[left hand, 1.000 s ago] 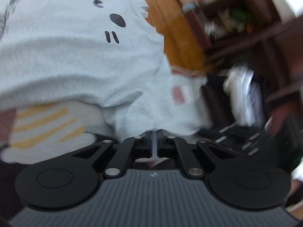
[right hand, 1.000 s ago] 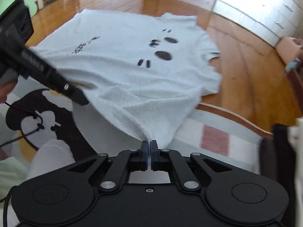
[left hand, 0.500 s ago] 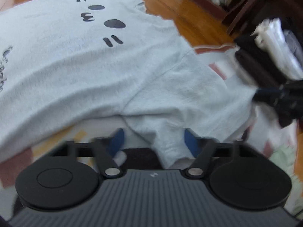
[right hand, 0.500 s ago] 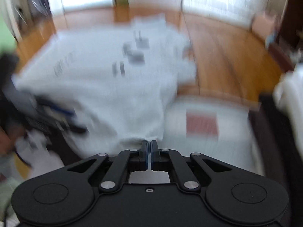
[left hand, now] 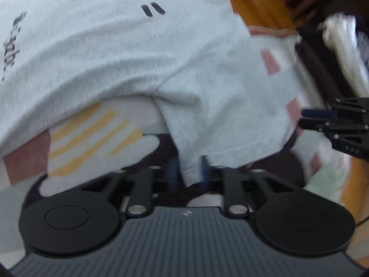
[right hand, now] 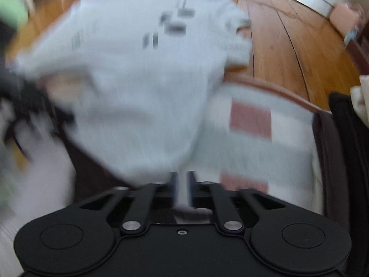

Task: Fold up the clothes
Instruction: 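Pull the hem taut and open both grippers over the shirt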

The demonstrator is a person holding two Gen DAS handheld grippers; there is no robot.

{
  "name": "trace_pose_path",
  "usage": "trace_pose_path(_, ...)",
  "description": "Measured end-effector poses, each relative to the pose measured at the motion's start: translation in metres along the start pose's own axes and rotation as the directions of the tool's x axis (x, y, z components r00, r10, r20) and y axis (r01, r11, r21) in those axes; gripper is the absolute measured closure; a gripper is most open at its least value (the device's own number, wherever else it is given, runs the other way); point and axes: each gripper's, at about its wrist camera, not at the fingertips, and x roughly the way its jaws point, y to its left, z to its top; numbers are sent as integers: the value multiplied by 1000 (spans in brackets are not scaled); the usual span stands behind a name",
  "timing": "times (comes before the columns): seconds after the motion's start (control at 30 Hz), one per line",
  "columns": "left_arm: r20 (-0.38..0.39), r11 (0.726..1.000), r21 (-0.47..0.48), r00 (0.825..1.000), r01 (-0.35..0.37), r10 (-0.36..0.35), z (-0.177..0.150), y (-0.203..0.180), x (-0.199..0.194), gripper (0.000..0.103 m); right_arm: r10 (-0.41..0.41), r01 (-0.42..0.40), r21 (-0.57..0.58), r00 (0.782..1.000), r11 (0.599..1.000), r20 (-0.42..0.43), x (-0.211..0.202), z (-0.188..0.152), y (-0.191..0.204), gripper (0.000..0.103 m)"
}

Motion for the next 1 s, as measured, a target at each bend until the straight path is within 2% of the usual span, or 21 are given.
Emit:
trace_pose_path(0.03,14,1000,-27,1000,9,-9,2,6,-5,49,28,-30,45,999,999,35,-1,13,-6,30)
trace_pose_path(0.07,28,998,-54,999,17,-16,3,12,-11,48,46,-53,90,996,995,72,0,24,-11,28)
trace_pose_path(0.17,51,990,-105,994,-90,96,6,32,-28,48,118,-144,260,986,955,115,22,59,-36,28)
trace_pose_path(0.27,73,973,-162,982,-162,176,3,58,-41,46,174,-193,472,981,861,83,69,77,-68,28)
trace_pose_path(0.3,76,967,-178,977,-184,199,0,65,-45,46,164,-176,507,984,844,69,82,76,-72,29)
trace_pose_path(0.33,78,960,-191,972,-203,221,-3,71,-48,44,151,-159,529,987,834,59,94,75,-76,51)
trace_pose_path(0.37,79,953,-204,967,-222,242,-6,77,-50,43,125,-142,501,990,854,69,97,76,-74,92)
trace_pose_path(0.4,78,947,-216,963,-237,258,-9,82,-53,43,94,-129,444,991,887,99,96,75,-71,94)
trace_pose_path(0.47,77,934,-237,953,-267,292,-15,91,-59,42,6,-72,325,980,943,201,84,74,-60,96)
trace_pose_path(0.5,77,927,-246,947,-284,311,-17,96,-63,41,-33,-30,286,977,958,211,84,69,-57,96)
trace_pose_path(0.57,86,915,-252,934,-316,347,-19,106,-73,39,-112,77,191,978,979,178,94,57,-50,95)
trace_pose_path(0.6,92,912,-261,932,-317,350,-19,110,-75,37,-123,94,161,977,982,176,98,51,-47,95)
trace_pose_path(0.63,99,909,-271,930,-316,353,-18,113,-76,34,-130,101,152,972,983,195,96,48,-45,94)
trace_pose_path(0.73,113,904,-301,930,-302,349,-17,124,-79,26,-155,115,233,975,966,162,94,52,-42,92)
trace_pose_path(0.83,112,899,-328,933,-291,343,-14,131,-71,23,-218,184,215,965,959,148,92,54,-37,93)
trace_pose_path(0.97,121,879,-330,908,-344,401,-11,135,-68,23,-332,304,237,939,923,88,81,47,-42,94)
trace_pose_path(1.0,116,864,-332,893,-378,435,-11,137,-69,23,-379,355,238,924,904,58,82,46,-45,93)
